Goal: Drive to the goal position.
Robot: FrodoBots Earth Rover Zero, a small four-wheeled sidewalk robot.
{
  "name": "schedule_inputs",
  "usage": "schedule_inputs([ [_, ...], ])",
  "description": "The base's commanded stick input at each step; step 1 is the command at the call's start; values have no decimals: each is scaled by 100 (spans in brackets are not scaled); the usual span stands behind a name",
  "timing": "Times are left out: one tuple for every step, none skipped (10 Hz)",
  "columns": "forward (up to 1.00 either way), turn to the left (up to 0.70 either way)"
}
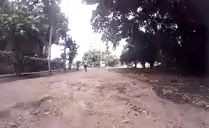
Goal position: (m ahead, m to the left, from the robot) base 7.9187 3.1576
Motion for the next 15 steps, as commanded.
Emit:
schedule_inputs([
  [70,0],
  [70,0],
  [70,0],
  [70,0],
  [70,0],
  [70,0],
  [70,0],
  [70,0],
  [70,0],
  [70,0],
  [70,0],
  [70,0],
  [70,0],
  [70,0],
  [70,0],
])
